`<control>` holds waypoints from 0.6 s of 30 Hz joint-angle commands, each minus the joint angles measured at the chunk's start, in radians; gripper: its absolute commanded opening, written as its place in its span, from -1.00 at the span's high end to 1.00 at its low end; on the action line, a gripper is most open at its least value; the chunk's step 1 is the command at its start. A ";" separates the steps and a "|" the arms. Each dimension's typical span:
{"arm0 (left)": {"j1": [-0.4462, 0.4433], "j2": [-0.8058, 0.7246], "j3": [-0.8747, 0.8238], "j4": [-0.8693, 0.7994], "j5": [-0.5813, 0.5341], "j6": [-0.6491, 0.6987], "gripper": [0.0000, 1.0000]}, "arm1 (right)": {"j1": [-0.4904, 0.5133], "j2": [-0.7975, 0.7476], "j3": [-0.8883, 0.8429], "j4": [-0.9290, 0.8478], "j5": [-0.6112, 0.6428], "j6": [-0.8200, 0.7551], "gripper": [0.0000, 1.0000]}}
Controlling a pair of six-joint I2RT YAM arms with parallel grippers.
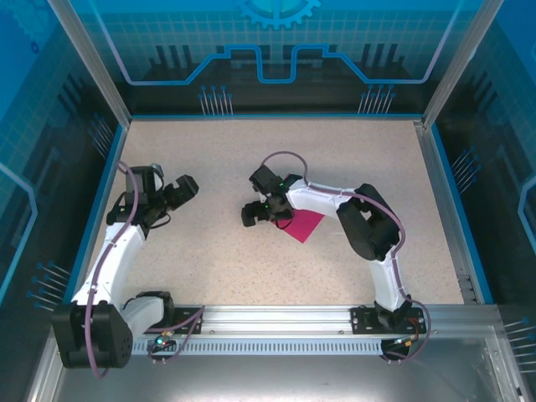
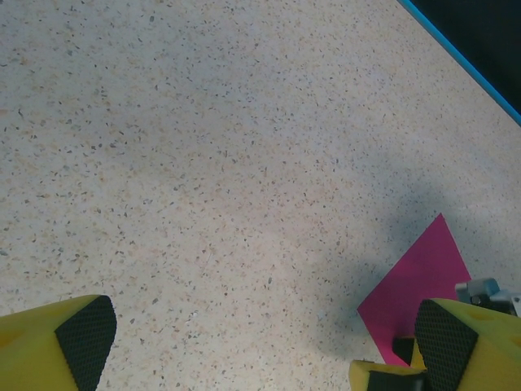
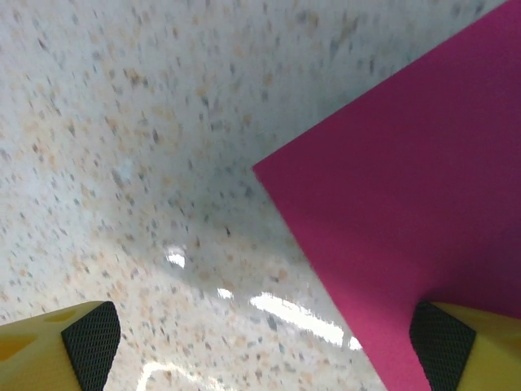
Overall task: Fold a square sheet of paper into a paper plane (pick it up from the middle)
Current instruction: Rotate the square sheet of paper at the center of the table.
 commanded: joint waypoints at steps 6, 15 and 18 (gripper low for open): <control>-0.004 0.003 0.030 -0.034 0.002 0.011 -0.97 | -0.065 0.114 0.105 -0.012 0.095 0.160 -0.97; -0.004 0.020 0.041 -0.064 -0.008 0.013 -0.97 | -0.149 0.119 0.242 -0.034 0.001 0.211 -0.96; -0.004 0.022 0.038 -0.062 -0.003 0.012 -0.97 | -0.189 0.008 0.132 -0.008 0.018 0.176 -0.97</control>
